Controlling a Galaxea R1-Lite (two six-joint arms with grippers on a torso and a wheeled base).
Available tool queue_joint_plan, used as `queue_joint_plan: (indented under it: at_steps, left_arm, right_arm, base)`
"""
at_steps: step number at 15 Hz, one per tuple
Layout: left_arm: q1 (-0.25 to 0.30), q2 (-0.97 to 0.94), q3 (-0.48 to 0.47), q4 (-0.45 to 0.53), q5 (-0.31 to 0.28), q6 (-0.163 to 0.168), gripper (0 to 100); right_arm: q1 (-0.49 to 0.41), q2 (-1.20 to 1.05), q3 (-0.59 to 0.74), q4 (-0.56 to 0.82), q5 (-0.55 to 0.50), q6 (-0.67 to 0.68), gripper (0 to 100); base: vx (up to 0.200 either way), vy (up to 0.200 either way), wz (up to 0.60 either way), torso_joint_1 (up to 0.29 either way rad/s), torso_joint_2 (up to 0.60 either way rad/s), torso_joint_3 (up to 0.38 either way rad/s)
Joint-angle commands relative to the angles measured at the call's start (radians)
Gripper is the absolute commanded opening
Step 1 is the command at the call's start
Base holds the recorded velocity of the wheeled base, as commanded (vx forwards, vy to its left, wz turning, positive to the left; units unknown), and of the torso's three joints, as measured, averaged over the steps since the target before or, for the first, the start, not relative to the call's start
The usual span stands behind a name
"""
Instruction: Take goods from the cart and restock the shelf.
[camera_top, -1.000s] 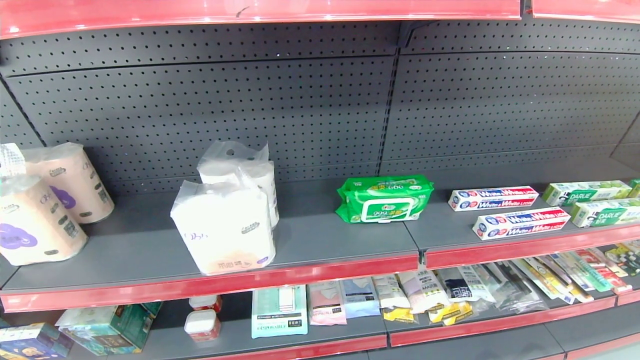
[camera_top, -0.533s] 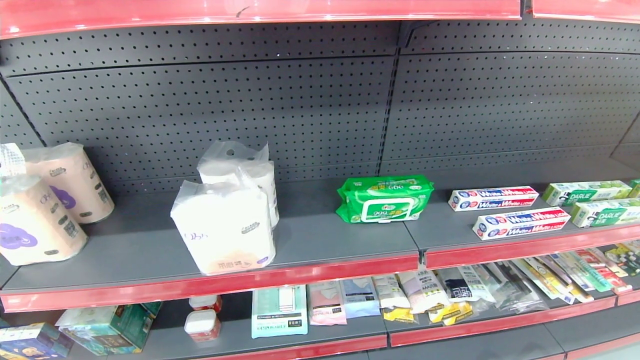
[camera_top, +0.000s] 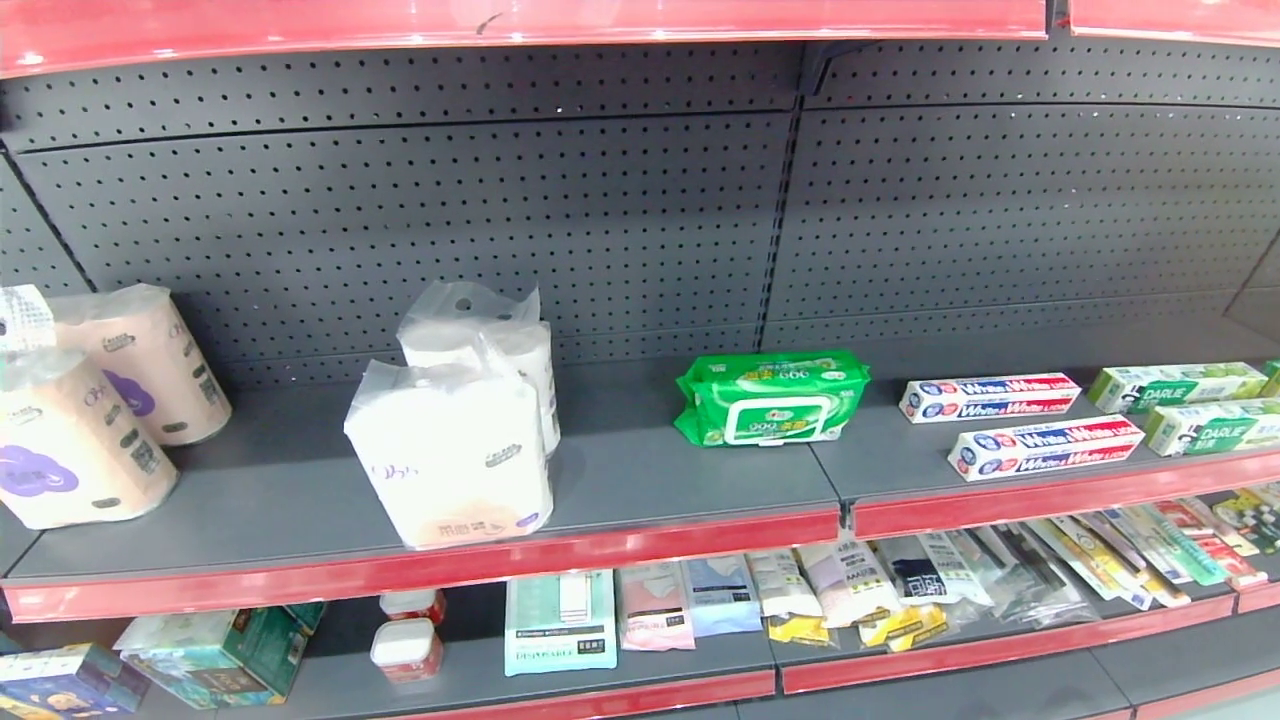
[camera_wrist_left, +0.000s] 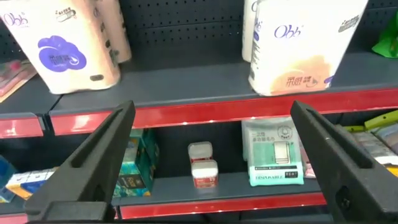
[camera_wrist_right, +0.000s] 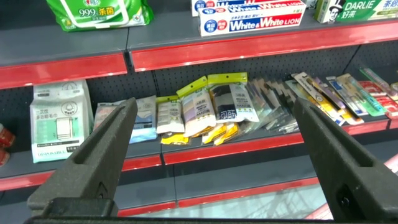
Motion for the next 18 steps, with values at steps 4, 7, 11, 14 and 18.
queue_joint_plan:
  at_steps: [4, 7, 11, 14, 18]
  left_arm:
    - [0.001, 0.002, 0.000, -0.001, 0.000, 0.000, 100]
    - [0.001, 0.002, 0.000, -0.001, -0.003, 0.000, 100]
    - [0.001, 0.002, 0.000, -0.002, -0.004, -0.002, 100]
    - [0.001, 0.002, 0.000, -0.001, -0.006, -0.002, 100]
    - [0.001, 0.002, -0.002, 0.002, -0.007, -0.015, 100]
  right_arm:
    - [0.000, 0.002, 0.000, 0.000, 0.001, -0.001, 100]
    - [0.000, 0.002, 0.000, 0.000, 0.001, -0.001, 100]
    - [0.000, 0.002, 0.000, 0.000, 0.001, -0.001, 100]
    - [0.000, 0.002, 0.000, 0.000, -0.001, 0.002, 100]
    - [0.000, 0.002, 0.000, 0.000, -0.001, -0.001, 100]
  base:
    - [0.000, 0.000, 0.60, 0.010, 0.00, -0.001]
    - [0.000, 0.000, 0.20, 0.001, 0.00, 0.001]
    - [0.000, 0.000, 0.00, 0.000, 0.00, 0.000]
    - [0.000, 0.000, 0.00, 0.000, 0.00, 0.000]
    - [0.000, 0.000, -0.30, -0.001, 0.00, 0.004]
